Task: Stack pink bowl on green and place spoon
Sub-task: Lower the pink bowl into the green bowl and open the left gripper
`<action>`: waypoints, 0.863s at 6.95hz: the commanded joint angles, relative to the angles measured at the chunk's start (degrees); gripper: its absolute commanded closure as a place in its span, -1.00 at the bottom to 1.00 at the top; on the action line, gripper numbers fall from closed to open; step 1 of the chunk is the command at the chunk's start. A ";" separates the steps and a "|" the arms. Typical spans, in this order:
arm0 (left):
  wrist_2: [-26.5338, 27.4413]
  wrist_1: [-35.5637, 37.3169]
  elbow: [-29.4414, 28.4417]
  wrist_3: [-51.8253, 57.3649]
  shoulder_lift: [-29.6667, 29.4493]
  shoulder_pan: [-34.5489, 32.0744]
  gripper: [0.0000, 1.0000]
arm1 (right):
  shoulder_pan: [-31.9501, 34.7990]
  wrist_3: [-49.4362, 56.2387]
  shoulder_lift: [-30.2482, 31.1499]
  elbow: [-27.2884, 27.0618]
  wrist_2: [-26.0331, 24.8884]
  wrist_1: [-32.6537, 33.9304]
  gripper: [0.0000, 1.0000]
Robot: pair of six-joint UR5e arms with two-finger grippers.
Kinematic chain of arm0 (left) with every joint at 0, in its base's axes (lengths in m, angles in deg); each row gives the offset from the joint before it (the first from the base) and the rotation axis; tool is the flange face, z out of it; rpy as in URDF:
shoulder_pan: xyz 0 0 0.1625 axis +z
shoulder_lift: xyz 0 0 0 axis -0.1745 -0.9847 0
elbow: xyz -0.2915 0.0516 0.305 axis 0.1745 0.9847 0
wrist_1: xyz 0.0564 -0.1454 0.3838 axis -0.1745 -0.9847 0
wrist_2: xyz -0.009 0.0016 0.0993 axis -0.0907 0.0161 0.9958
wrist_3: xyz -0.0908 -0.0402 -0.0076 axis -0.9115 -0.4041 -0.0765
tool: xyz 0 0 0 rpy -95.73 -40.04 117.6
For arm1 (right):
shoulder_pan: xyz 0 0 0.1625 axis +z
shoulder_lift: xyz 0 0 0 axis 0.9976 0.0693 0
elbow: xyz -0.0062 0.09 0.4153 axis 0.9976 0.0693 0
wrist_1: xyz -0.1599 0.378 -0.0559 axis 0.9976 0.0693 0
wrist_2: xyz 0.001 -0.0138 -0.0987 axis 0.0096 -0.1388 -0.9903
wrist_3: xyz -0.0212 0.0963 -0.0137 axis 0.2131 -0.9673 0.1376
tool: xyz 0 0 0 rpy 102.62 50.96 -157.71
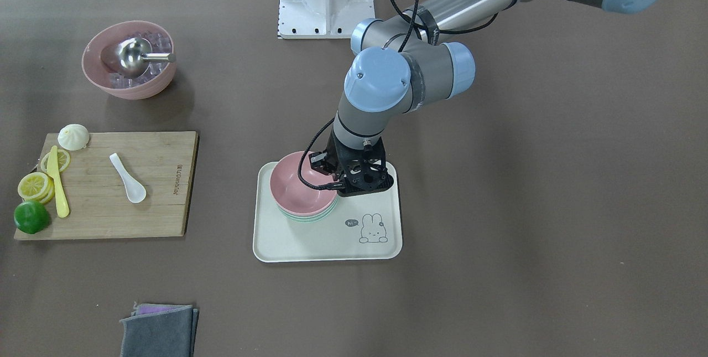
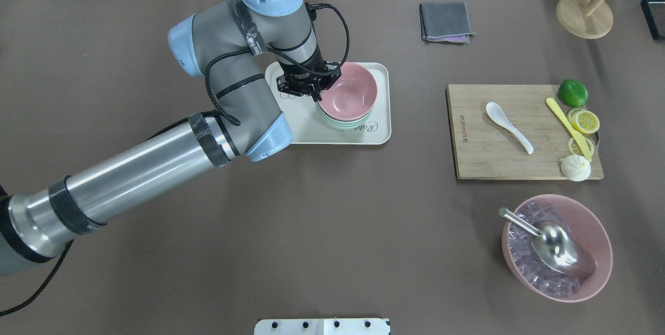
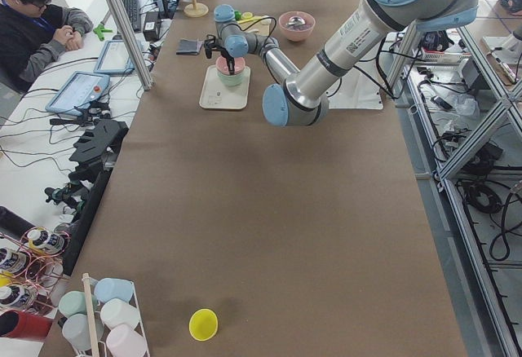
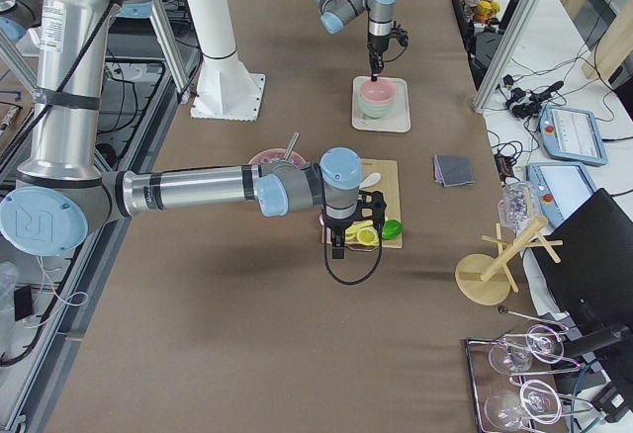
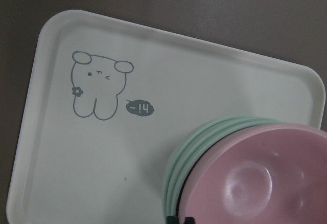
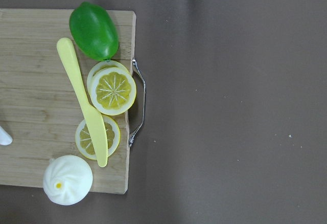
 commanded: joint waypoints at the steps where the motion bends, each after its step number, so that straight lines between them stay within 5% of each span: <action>1: 0.11 -0.05 -0.21 0.18 0.06 0.00 1.00 | 0.00 0.00 0.03 0.00 0.00 0.00 -1.00; 2: 0.11 -0.14 -0.12 0.44 0.50 0.44 1.00 | 0.00 0.00 0.03 0.00 0.00 0.00 -1.00; 3: 0.20 -3.10 -0.12 0.88 1.63 0.79 0.44 | 0.00 0.00 0.03 0.00 0.00 0.00 -1.00; 4: 0.37 -6.87 0.32 2.37 3.38 0.70 -0.95 | -0.09 0.00 -0.06 0.00 0.00 0.00 -1.00; 6: -3.46 -6.82 1.37 4.83 3.84 -2.88 -0.97 | -0.09 0.00 -0.76 0.00 0.00 0.00 -1.00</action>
